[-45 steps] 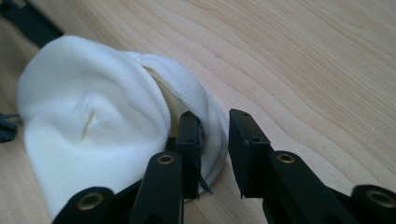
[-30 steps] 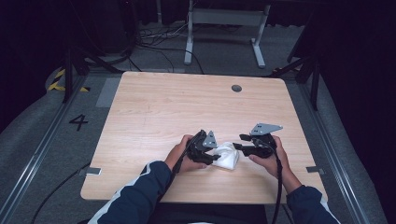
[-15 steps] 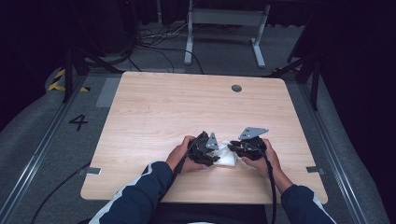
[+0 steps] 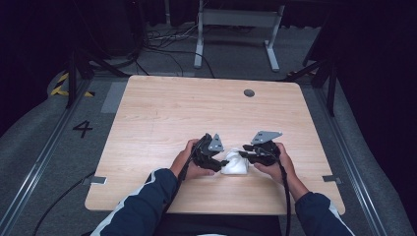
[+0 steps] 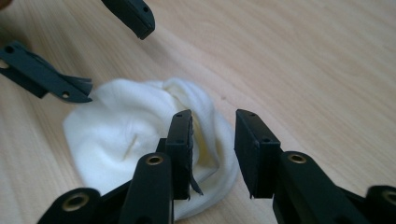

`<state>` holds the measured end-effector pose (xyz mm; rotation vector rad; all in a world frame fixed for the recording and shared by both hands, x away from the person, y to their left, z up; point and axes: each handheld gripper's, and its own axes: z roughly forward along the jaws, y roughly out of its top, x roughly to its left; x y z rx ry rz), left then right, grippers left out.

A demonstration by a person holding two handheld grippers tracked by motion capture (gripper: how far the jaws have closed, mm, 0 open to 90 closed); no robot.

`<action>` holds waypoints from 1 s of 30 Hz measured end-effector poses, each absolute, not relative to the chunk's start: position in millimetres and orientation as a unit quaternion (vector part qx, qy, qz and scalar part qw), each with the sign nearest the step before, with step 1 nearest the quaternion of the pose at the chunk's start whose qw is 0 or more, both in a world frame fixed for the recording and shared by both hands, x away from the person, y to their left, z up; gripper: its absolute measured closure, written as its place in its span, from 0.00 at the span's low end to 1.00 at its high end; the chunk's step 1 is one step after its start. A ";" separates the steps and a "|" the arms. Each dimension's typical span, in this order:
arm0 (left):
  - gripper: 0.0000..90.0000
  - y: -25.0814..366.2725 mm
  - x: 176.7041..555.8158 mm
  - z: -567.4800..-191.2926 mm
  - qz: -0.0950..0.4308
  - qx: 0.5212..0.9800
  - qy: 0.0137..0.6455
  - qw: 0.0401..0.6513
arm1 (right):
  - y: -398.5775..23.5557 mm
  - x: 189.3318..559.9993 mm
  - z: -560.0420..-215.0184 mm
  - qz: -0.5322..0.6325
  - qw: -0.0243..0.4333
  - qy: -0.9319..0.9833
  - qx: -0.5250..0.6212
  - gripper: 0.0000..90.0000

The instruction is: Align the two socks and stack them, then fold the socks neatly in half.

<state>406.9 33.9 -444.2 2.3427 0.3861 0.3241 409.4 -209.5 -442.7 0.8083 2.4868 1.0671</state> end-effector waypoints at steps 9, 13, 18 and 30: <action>0.35 69.1 395.3 -431.5 0.139 0.914 0.153 0.349 | -221.4 395.9 -425.1 0.377 0.172 0.870 0.267 0.64; 0.35 89.9 389.8 -428.0 0.138 0.913 0.152 0.353 | -224.2 392.1 -421.7 0.374 0.171 0.874 0.257 0.59; 0.35 110.3 382.3 -426.4 0.145 0.915 0.160 0.342 | -226.8 387.4 -423.4 0.370 0.168 0.880 0.246 0.54; 0.32 163.5 362.6 -431.6 0.182 0.914 0.194 0.308 | -241.3 369.9 -426.7 0.355 0.188 0.887 0.227 0.37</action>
